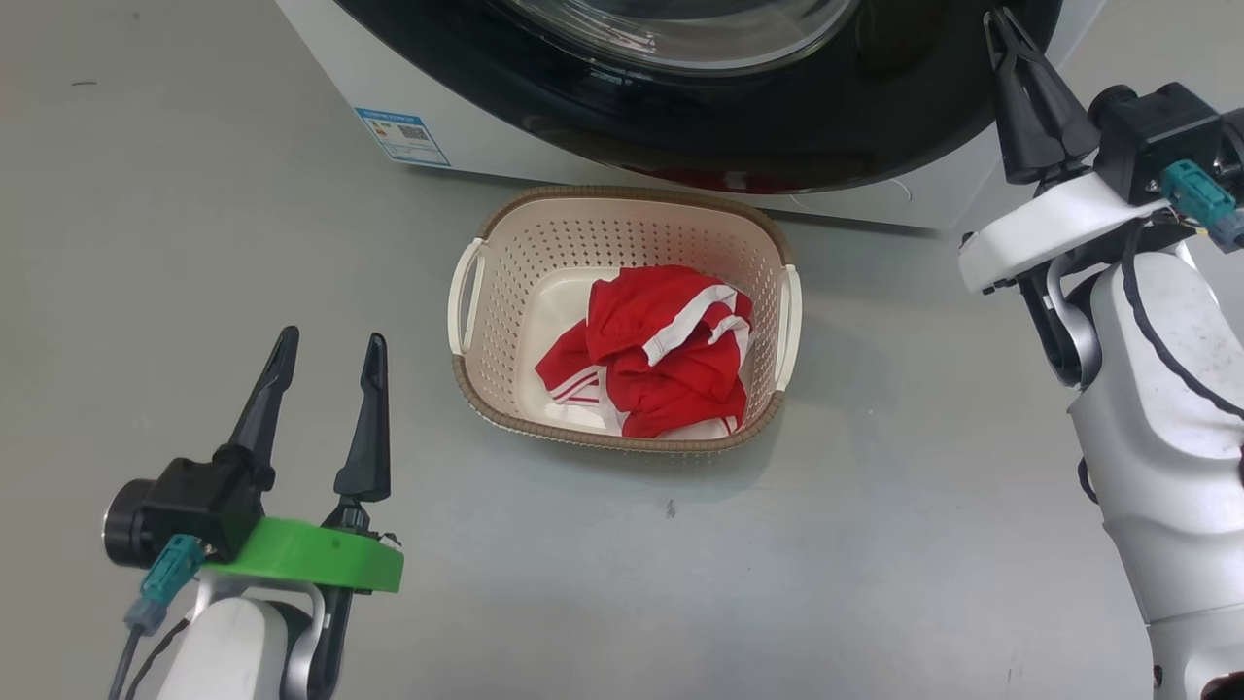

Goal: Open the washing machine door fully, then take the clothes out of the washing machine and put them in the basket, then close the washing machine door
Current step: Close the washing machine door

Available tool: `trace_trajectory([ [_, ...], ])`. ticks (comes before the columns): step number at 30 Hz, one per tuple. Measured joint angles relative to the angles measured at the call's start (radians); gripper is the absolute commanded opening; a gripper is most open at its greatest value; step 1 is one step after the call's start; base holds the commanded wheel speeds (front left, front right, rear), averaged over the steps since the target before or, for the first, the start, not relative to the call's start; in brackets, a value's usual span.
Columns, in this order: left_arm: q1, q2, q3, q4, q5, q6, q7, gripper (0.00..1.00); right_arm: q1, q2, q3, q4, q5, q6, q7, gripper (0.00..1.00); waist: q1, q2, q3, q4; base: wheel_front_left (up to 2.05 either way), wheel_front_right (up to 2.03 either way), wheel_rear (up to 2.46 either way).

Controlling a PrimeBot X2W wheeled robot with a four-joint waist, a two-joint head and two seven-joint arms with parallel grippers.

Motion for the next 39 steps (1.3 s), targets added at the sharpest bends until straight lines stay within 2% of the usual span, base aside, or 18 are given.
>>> trace_trajectory([
  [10,-0.016,-0.005,-0.002,0.016,0.000,-0.001,-0.008,1.00,-0.080,0.008,-0.018,0.096,0.037,0.009,0.000,0.00,0.0000,0.0000,0.018,0.015,0.00,0.00,0.00],
  [30,-0.074,-0.028,-0.016,0.043,0.000,-0.011,-0.012,1.00,-0.275,-0.066,-0.062,0.211,0.038,0.012,0.000,0.00,0.0000,0.0000,0.075,0.075,0.00,0.00,0.00],
  [39,-0.085,-0.033,0.002,0.038,-0.001,-0.011,-0.012,1.00,-0.297,-0.065,-0.065,0.251,0.035,0.017,-0.015,0.00,0.0000,0.0000,0.084,0.083,0.00,0.00,0.00],
])
